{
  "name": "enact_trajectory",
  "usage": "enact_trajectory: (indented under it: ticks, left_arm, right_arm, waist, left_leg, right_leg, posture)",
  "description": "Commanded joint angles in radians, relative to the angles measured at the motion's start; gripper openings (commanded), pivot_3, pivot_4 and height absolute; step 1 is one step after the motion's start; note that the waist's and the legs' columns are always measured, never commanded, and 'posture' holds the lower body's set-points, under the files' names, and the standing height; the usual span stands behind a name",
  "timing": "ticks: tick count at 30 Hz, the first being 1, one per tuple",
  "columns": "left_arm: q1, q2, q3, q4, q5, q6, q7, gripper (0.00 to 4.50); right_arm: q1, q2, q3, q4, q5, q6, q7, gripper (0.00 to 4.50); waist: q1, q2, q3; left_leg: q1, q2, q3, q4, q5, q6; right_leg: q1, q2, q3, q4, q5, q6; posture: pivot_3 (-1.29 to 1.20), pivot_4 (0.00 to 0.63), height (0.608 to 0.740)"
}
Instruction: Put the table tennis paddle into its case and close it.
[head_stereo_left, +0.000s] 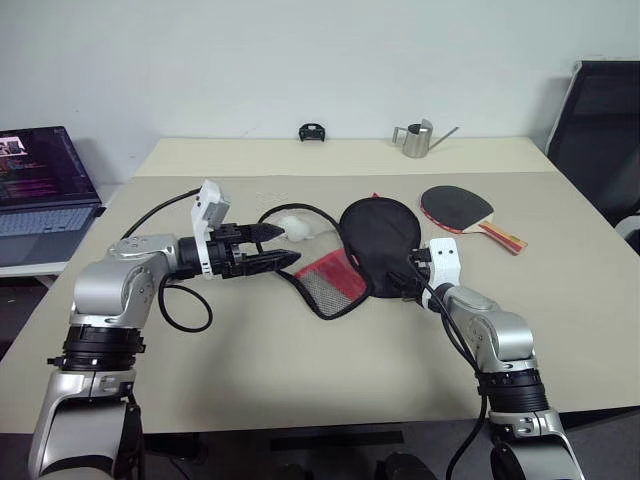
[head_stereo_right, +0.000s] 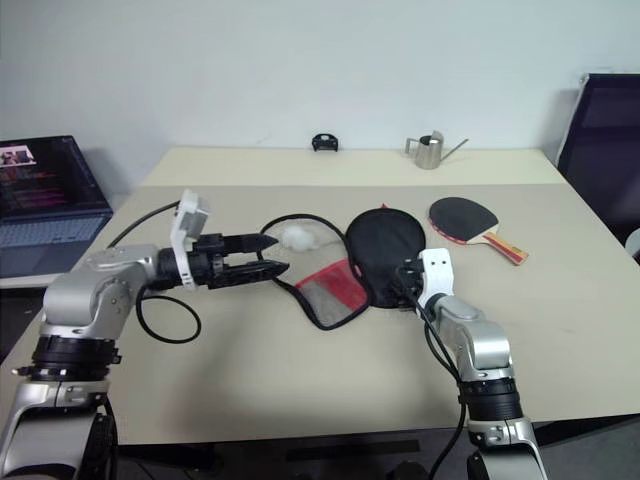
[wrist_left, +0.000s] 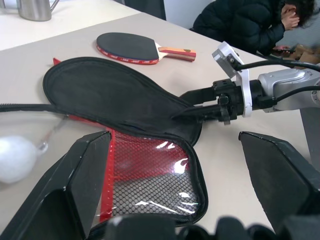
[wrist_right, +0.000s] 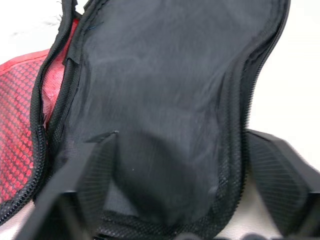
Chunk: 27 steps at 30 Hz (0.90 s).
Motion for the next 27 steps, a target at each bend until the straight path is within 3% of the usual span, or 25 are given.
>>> enact_trajectory:
  ticks: [1, 8, 16, 23, 27]
  left_arm:
    - [-0.002, 0.020, 0.034, -0.046, -0.014, -0.007, 0.002, 4.49]
    - [0.013, 0.019, 0.036, -0.064, -0.019, 0.000, 0.006, 4.49]
    - [0.013, 0.008, 0.024, -0.072, -0.021, 0.005, 0.004, 4.49]
    - [0.000, -0.003, 0.010, -0.068, -0.018, 0.004, -0.004, 4.49]
    - [-0.002, -0.007, 0.007, -0.069, -0.016, 0.005, -0.005, 4.49]
  right_arm:
    - [-0.007, -0.008, 0.000, -0.031, 0.005, -0.015, 0.009, 2.48]
    - [-0.002, -0.035, -0.013, -0.071, 0.015, 0.027, 0.020, 0.05]
    - [0.000, -0.130, -0.021, -0.141, 0.051, 0.115, 0.088, 0.02]
    - [-0.024, -0.287, 0.000, -0.102, 0.057, 0.137, 0.204, 0.02]
    - [-0.034, -0.315, 0.002, -0.087, 0.064, 0.148, 0.239, 0.02]
  waist:
    - [0.000, 0.000, 0.000]
    - [0.000, 0.000, 0.000]
    - [0.001, 0.000, 0.000]
    - [0.004, 0.000, 0.000]
    - [0.003, 0.000, 0.000]
  left_leg:
    - [0.000, 0.000, 0.000, 0.000, 0.000, 0.000]
    - [0.000, 0.000, 0.000, 0.000, 0.000, 0.000]
    - [0.000, 0.000, 0.000, 0.000, 0.000, 0.000]
    - [0.000, 0.000, 0.000, 0.000, -0.002, 0.003]
    - [0.000, 0.000, 0.000, 0.000, -0.002, 0.003]
  right_leg:
    - [0.000, 0.000, 0.000, 0.000, 0.000, 0.000]
    - [0.000, 0.000, 0.000, 0.000, 0.000, 0.000]
    - [0.000, 0.000, 0.000, 0.000, 0.000, 0.000]
    - [0.000, 0.000, 0.000, 0.000, 0.000, 0.000]
    - [0.000, 0.000, 0.000, 0.000, 0.000, 0.000]
  posture:
    - [0.00, 0.150, 0.740]
    - [0.00, 0.150, 0.740]
    - [0.00, 0.150, 0.740]
    - [0.00, 0.150, 0.740]
    - [0.00, 0.150, 0.740]
